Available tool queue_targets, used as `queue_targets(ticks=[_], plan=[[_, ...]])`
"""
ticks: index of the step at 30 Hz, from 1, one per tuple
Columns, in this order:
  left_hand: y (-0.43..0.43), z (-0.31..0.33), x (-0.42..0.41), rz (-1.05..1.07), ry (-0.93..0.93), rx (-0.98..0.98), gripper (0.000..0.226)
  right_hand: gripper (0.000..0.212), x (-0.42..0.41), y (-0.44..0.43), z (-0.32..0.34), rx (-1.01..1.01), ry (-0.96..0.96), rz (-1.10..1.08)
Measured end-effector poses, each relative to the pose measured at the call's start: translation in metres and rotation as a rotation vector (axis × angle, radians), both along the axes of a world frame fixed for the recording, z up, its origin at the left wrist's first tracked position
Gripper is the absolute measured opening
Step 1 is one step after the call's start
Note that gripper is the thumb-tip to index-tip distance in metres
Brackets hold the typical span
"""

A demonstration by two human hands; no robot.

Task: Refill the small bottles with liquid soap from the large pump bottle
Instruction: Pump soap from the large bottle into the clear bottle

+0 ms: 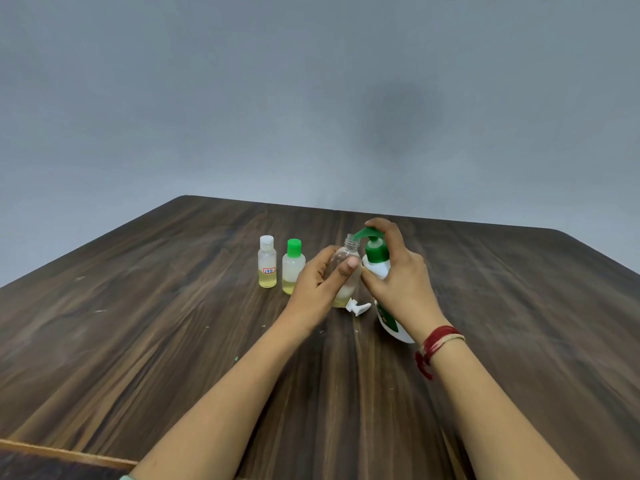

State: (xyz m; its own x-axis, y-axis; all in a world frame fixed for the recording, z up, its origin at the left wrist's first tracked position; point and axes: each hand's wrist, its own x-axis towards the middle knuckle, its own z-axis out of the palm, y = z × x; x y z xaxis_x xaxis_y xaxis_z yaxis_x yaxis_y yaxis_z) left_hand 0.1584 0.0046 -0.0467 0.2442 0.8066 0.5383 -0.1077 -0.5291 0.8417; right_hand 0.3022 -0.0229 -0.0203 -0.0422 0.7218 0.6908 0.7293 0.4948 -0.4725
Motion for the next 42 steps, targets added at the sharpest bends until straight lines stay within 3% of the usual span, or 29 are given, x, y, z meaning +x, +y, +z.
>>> queue_targets(ticks=[5,14,22,32,39,42], plan=[[0.0011,0.0010,-0.0020,0.012,0.000,-0.010,0.037,0.072,-0.0006,-0.0013,0.0021,-0.053,-0.064,-0.017],[0.0003,-0.0011,0.0009,-0.001,0.003,0.000,0.040,0.054,-0.0004,0.0006,-0.0023,0.002,-0.003,-0.028],[0.0017,0.0011,-0.0017,0.004,-0.001,-0.019,0.035,0.071,-0.0004,-0.0023,0.0015,-0.048,-0.089,-0.030],[0.0010,-0.0013,0.0008,-0.012,0.009,-0.018,0.037,0.054,0.0024,0.0008,-0.0020,-0.003,0.006,-0.015],[0.0019,-0.0003,0.0004,0.003,-0.019,-0.014,0.037,0.067,0.0014,-0.0006,-0.0005,-0.025,-0.027,-0.001],[0.0004,0.0010,0.0010,-0.007,-0.037,-0.012,0.035,0.073,0.0042,0.0018,-0.0008,-0.041,0.130,0.022]])
